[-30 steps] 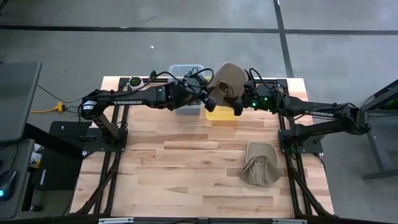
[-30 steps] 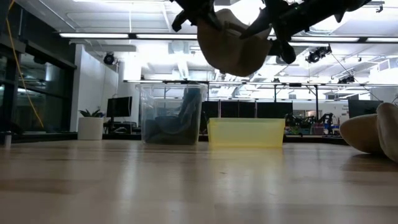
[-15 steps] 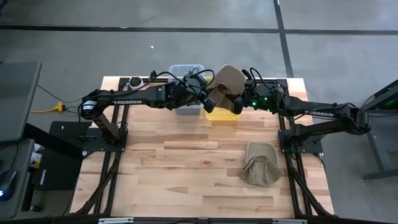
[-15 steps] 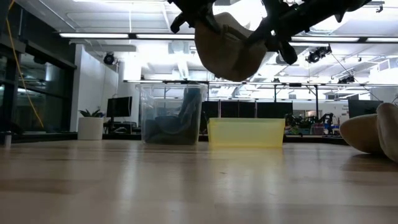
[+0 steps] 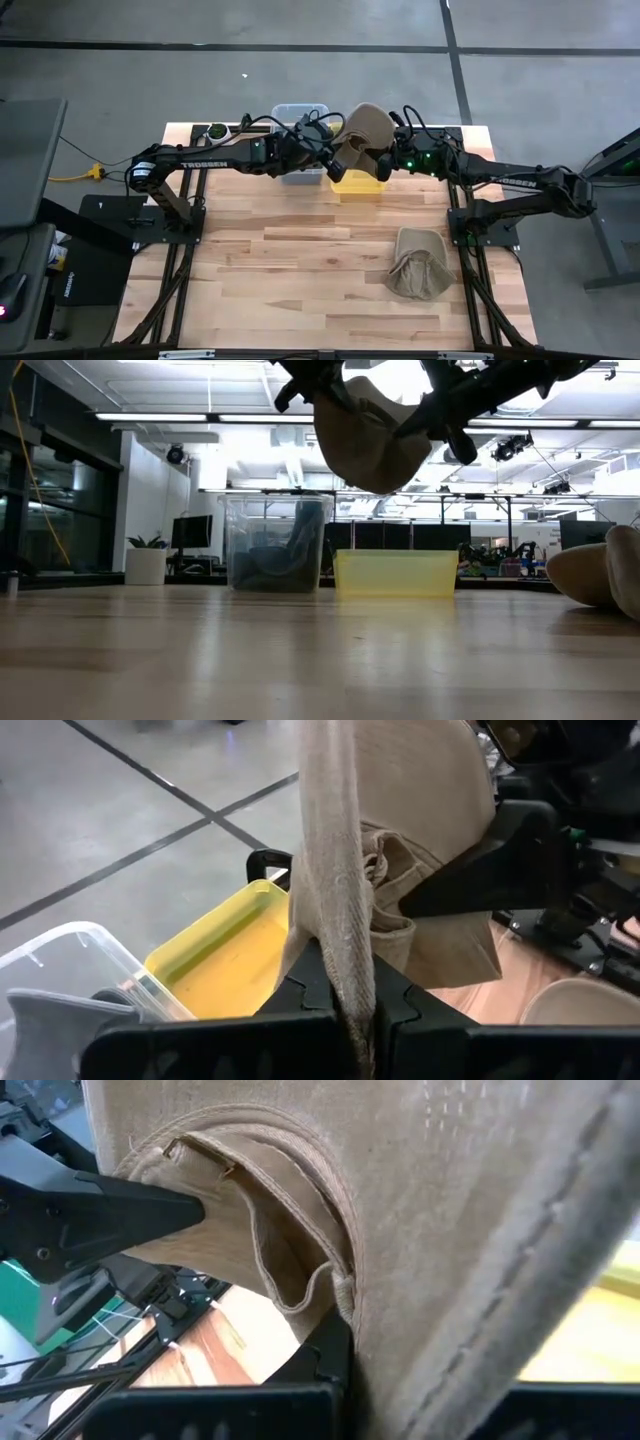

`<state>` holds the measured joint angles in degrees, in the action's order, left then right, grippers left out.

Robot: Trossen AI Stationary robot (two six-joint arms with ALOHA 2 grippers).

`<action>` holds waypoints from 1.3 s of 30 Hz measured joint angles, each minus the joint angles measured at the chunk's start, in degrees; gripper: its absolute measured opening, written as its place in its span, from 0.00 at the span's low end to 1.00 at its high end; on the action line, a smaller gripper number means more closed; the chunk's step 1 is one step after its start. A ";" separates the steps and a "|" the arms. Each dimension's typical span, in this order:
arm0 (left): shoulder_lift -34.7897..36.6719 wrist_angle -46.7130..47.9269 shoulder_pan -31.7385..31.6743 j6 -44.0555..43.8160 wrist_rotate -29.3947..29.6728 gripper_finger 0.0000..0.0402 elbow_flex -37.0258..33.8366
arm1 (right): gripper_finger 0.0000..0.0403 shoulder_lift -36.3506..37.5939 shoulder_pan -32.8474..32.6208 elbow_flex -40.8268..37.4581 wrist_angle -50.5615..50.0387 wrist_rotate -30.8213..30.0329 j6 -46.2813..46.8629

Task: Pick & Place hat
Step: Put the top brown cap into the yellow bin

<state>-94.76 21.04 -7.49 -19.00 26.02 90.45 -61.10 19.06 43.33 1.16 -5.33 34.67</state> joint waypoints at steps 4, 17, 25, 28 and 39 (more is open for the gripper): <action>0.00 0.01 0.00 2.40 -0.46 0.00 0.00 | 0.01 0.00 0.98 0.00 0.01 1.98 -0.06; 0.03 0.34 0.00 13.31 2.34 0.43 0.02 | 0.01 0.02 4.27 0.00 -4.04 6.38 -0.43; 4.01 5.33 -0.02 16.75 12.45 0.64 0.09 | 0.01 0.00 10.12 0.00 -9.08 11.00 -0.03; 6.07 8.96 -0.03 18.16 13.92 0.65 0.07 | 0.01 0.00 12.72 0.00 -9.09 16.52 2.42; 11.69 15.57 -9.96 25.84 -5.02 0.58 0.04 | 0.01 -1.05 22.72 12.05 -27.40 22.68 1.33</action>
<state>-83.07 36.61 -17.44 6.84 21.00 90.50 -62.15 41.79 55.39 -26.23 17.36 35.99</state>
